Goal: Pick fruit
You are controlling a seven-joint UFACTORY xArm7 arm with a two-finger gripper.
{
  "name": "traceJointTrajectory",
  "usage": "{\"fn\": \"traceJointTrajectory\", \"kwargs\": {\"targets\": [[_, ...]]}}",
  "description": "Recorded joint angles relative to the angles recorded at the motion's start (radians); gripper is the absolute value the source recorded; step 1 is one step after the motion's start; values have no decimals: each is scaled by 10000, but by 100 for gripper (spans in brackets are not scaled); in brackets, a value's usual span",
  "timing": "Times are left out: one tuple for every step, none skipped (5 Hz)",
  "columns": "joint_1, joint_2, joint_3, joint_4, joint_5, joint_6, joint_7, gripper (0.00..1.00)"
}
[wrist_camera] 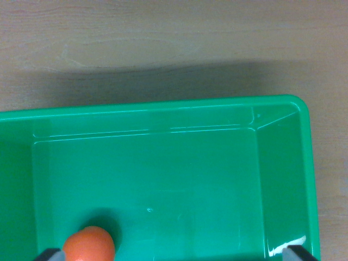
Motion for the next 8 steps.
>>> {"fn": "traceJointTrajectory", "kwargs": {"targets": [[0, 0, 0, 0, 0, 0, 0, 0], [41, 37, 31, -208, -12, -215, -26, 0], [41, 37, 31, -208, -12, -215, -26, 0], [94, 85, 71, -473, -27, -489, -59, 0], [94, 85, 71, -473, -27, -489, -59, 0], [154, 139, 116, -775, -44, -802, -97, 0], [154, 139, 116, -775, -44, -802, -97, 0], [218, 196, 164, -1095, -62, -1132, -137, 0]]}}
